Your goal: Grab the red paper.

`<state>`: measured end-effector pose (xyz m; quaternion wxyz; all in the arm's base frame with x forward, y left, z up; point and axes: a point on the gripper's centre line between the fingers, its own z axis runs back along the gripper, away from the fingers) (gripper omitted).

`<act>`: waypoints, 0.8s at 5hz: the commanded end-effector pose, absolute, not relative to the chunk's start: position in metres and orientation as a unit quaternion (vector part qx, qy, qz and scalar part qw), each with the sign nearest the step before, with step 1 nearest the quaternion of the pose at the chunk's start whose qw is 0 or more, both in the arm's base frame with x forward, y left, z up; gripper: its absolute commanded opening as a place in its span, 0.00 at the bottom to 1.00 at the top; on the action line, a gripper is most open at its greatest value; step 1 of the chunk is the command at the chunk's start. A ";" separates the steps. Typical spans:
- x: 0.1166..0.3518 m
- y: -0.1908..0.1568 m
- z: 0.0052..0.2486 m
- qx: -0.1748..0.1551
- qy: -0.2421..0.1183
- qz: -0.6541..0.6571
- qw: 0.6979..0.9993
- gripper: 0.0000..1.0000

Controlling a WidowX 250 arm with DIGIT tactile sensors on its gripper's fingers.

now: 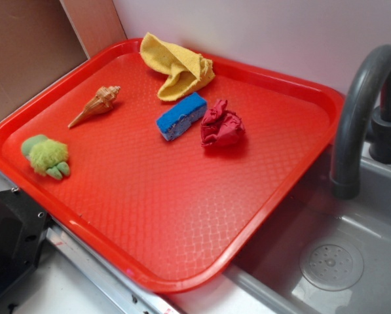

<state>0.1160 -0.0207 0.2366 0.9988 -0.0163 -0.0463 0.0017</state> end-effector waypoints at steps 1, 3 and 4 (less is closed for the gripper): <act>0.116 -0.021 0.237 -0.016 -0.046 0.002 0.999 1.00; 0.177 -0.036 0.210 0.032 -0.132 -0.054 0.989 1.00; 0.209 -0.055 0.196 0.025 -0.162 -0.123 0.979 1.00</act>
